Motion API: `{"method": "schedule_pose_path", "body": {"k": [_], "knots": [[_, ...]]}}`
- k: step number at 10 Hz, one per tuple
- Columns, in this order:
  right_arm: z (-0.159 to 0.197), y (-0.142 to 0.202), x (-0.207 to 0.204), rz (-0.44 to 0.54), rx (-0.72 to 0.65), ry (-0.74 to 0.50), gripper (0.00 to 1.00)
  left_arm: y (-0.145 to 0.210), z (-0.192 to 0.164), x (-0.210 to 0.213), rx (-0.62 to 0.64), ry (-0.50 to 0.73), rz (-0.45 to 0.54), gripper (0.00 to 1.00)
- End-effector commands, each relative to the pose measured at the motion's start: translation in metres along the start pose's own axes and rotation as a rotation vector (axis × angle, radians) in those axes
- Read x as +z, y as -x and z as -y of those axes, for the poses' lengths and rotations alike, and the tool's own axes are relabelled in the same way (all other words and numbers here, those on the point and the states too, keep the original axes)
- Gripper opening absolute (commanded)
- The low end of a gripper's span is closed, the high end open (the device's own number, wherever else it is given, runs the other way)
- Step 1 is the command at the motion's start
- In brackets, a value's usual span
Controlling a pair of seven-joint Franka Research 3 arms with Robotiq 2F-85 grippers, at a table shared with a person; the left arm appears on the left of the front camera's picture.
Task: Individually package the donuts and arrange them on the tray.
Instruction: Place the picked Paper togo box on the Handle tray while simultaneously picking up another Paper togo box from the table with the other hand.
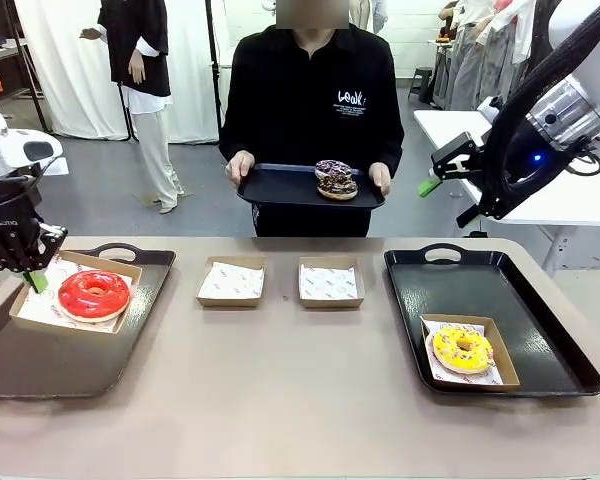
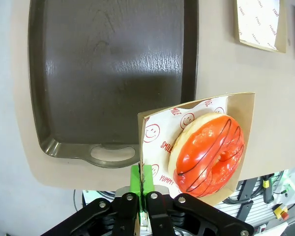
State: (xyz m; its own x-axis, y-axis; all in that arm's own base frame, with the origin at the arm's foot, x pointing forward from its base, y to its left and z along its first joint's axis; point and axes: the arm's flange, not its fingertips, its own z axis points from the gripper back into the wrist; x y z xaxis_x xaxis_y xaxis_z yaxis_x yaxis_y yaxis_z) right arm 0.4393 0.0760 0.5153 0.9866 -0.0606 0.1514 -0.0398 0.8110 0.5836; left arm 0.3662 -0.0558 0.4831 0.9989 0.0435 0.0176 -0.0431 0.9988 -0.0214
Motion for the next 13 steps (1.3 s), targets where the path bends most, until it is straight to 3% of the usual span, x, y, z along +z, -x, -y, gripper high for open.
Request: {"method": "schedule_pose_path", "body": {"k": [1,4,7,11,13], "knots": [[-0.026,-0.012,-0.025,-0.008,0.052,0.232,1.00,-0.002,-0.011,-0.006,-0.042,-0.046,-0.008,0.01],[-0.067,-0.050,-0.071,-0.119,0.151,0.405,1.00,-0.013,-0.034,-0.013,-0.045,-0.101,0.016,0.01],[-0.101,-0.069,-0.131,-0.150,0.244,0.546,1.00,-0.027,-0.042,-0.025,-0.071,-0.185,0.036,0.01],[-0.092,-0.079,-0.181,-0.027,0.073,0.480,1.00,-0.036,-0.033,-0.045,-0.069,-0.208,0.025,0.01],[-0.084,-0.075,-0.191,-0.020,0.054,0.454,1.00,-0.034,-0.035,-0.042,-0.074,-0.187,0.003,0.01]]}}
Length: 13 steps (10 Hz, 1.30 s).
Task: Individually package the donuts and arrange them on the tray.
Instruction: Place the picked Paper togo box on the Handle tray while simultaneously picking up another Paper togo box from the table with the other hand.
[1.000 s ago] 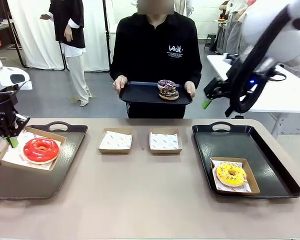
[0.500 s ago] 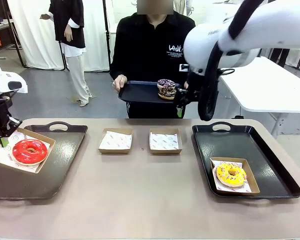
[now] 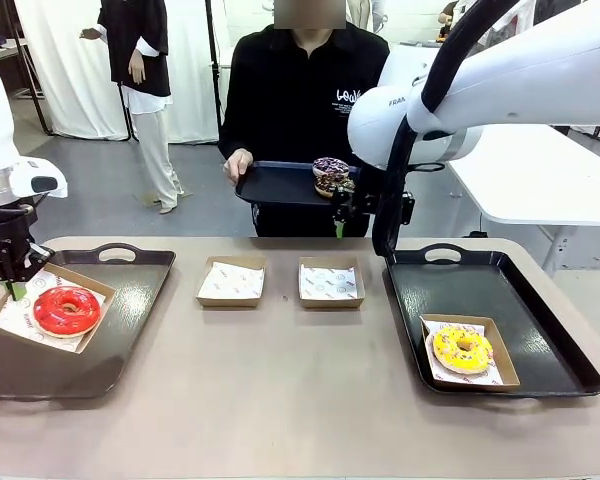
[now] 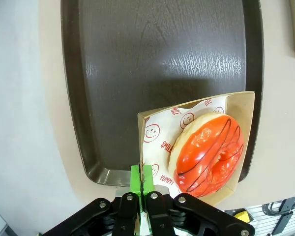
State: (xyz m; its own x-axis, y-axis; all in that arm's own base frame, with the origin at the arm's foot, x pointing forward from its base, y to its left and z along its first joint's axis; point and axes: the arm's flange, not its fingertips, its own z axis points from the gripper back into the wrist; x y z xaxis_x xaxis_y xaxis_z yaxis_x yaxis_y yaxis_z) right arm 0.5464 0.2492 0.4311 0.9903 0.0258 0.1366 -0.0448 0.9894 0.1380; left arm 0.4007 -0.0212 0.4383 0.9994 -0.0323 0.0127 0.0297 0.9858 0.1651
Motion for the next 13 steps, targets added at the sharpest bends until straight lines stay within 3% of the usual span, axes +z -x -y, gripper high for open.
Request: {"method": "schedule_pose_path", "body": {"k": [1,2,7,13], "knots": [[0.003,0.011,-0.002,0.010,0.002,-0.048,1.00,0.002,-0.002,0.003,0.003,-0.001,0.002,0.01],[0.000,0.000,0.000,0.000,0.000,0.000,1.00,0.002,-0.002,0.003,0.003,-0.001,0.002,0.01],[0.000,0.001,-0.001,0.003,-0.009,-0.013,1.00,0.000,-0.001,0.001,0.001,0.000,0.001,0.01],[-0.004,0.006,-0.062,0.051,-0.045,0.025,1.00,0.003,0.023,-0.021,0.027,-0.021,0.065,0.01]]}}
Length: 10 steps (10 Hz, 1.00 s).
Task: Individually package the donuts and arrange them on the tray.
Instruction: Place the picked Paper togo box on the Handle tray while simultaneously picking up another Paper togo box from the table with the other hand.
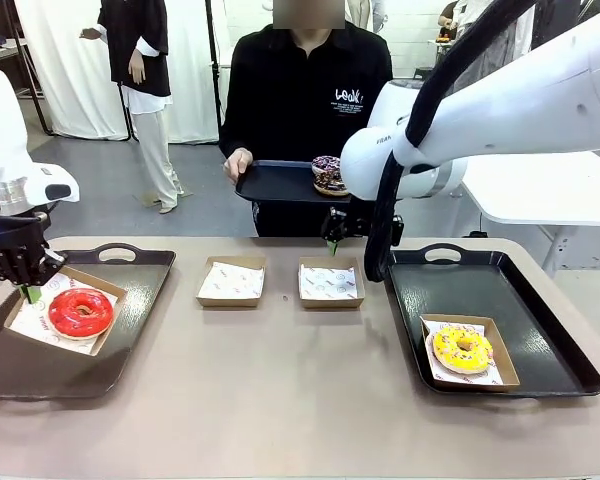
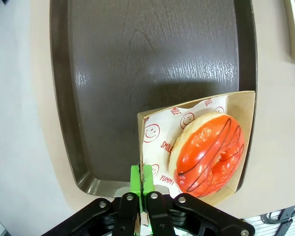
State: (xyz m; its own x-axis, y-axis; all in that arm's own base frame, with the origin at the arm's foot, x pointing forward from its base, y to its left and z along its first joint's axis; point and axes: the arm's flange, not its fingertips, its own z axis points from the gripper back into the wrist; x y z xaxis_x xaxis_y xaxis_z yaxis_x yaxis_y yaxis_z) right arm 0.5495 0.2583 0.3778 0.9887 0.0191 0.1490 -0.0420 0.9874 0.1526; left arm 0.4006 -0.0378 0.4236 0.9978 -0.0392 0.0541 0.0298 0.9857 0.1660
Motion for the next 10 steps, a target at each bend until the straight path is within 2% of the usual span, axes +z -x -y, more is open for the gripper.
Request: {"method": "schedule_pose_path", "body": {"k": [1,5,10], "knots": [[-0.002,0.006,-0.015,0.031,-0.043,0.049,1.00,0.003,0.005,-0.013,0.027,-0.020,0.025,0.01],[0.003,0.011,-0.029,0.007,-0.067,0.070,1.00,0.004,0.007,-0.028,0.039,-0.003,0.012,0.01],[0.006,0.010,-0.038,-0.012,-0.077,0.075,1.00,0.006,0.011,-0.027,0.052,0.018,0.010,0.01]]}}
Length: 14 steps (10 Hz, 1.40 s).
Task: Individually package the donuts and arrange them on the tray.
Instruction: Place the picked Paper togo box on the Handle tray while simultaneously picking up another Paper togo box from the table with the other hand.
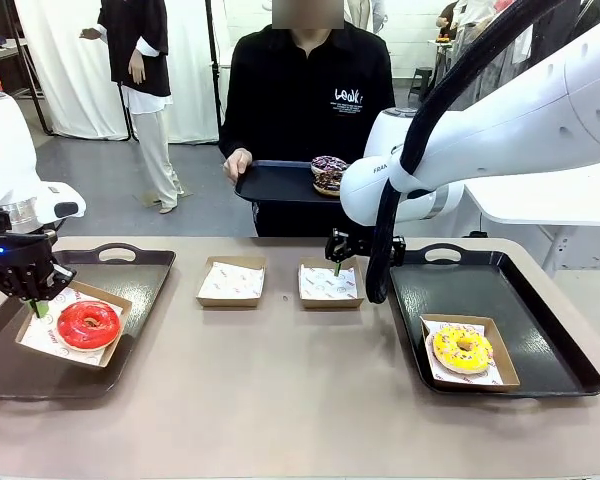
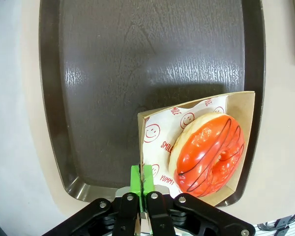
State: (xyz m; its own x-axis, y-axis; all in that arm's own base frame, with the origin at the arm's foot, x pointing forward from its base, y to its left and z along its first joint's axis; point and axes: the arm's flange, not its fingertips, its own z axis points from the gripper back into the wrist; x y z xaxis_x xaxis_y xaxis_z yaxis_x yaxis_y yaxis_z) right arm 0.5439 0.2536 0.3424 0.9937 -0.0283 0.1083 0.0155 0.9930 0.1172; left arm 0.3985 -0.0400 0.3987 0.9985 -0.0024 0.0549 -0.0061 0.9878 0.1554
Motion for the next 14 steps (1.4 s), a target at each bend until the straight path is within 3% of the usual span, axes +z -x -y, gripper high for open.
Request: {"method": "schedule_pose_path", "body": {"k": [1,14], "knots": [[-0.004,-0.002,-0.005,0.021,-0.028,0.033,1.00,0.002,0.005,-0.004,0.006,0.024,0.013,0.01],[0.001,-0.007,-0.015,0.001,-0.040,0.025,1.00,-0.004,0.015,-0.018,-0.053,0.056,-0.049,0.01]]}}
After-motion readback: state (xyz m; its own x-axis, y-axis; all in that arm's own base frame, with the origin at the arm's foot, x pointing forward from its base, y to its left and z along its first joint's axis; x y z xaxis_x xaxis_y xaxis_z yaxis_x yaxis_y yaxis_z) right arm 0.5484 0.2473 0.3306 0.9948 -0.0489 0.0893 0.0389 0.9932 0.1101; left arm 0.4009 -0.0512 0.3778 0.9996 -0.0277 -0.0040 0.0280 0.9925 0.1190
